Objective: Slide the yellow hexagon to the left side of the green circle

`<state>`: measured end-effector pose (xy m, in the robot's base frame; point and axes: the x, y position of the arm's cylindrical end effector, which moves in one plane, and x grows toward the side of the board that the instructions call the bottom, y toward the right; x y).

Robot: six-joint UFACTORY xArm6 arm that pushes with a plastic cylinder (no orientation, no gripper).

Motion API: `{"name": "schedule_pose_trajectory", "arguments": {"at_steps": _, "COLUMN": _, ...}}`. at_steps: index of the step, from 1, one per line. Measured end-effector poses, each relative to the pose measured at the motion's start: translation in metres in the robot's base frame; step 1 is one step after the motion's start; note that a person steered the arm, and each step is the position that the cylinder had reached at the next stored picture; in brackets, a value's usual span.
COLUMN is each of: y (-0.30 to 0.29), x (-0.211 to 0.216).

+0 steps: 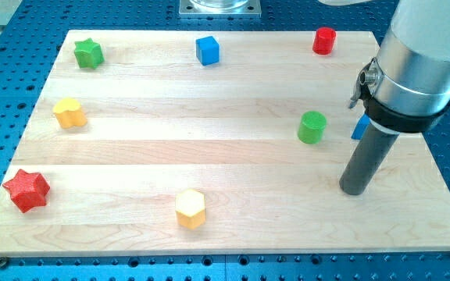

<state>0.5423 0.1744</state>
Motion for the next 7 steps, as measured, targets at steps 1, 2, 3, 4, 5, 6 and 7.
{"name": "schedule_pose_trajectory", "arguments": {"at_steps": 1, "y": 0.007, "x": 0.0}}
{"name": "schedule_pose_trajectory", "arguments": {"at_steps": 2, "y": 0.009, "x": 0.0}}
{"name": "schedule_pose_trajectory", "arguments": {"at_steps": 3, "y": 0.011, "x": 0.009}}
{"name": "schedule_pose_trajectory", "arguments": {"at_steps": 4, "y": 0.007, "x": 0.021}}
{"name": "schedule_pose_trajectory", "arguments": {"at_steps": 5, "y": -0.034, "x": 0.061}}
{"name": "schedule_pose_trajectory", "arguments": {"at_steps": 6, "y": -0.099, "x": 0.077}}
{"name": "schedule_pose_trajectory", "arguments": {"at_steps": 7, "y": -0.169, "x": 0.075}}
